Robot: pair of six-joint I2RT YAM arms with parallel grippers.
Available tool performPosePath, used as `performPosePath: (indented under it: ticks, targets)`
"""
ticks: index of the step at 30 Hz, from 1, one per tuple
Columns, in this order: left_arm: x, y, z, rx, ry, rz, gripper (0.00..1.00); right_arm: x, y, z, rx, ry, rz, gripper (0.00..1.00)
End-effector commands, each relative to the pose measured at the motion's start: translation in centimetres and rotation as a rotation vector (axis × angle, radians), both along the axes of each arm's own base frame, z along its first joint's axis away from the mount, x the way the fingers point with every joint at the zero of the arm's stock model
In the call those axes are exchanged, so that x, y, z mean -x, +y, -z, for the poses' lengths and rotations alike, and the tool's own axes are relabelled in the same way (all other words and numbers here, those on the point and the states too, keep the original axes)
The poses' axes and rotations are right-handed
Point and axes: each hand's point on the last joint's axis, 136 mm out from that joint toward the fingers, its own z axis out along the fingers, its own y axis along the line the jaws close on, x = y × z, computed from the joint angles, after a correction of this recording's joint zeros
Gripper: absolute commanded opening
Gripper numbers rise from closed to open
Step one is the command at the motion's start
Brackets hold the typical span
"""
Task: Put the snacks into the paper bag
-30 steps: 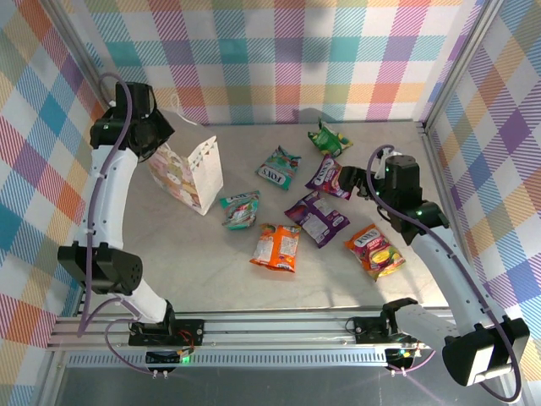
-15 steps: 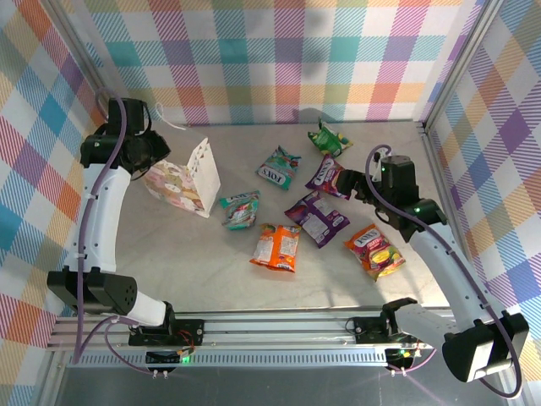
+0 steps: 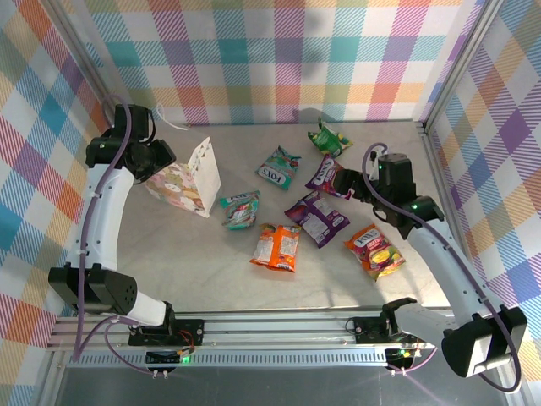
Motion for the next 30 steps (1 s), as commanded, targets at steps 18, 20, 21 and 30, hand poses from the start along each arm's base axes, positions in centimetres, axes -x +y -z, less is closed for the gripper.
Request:
performPosePath:
  ticks: [18,20,21,30]
  targets:
    - [-1.4,-1.2,1.1,-0.019,0.025,-0.149,0.48,-1.2,0.3,0.2,0.049,-0.059,-0.026,0.99]
    - [-1.4,-1.2,1.2,-0.010,0.023,-0.160,0.46,-1.1,0.2,0.2,0.053,-0.060,-0.029,0.99]
    - [-1.5,-1.3,1.3,-0.004,0.022,-0.162,0.46,-1.1,0.2,0.2,0.055,-0.060,-0.030,0.99]
    - [-0.8,-1.4,1.5,-0.017,0.061,-0.132,0.23,-1.1,0.3,0.1,0.038,-0.060,-0.028,0.99]
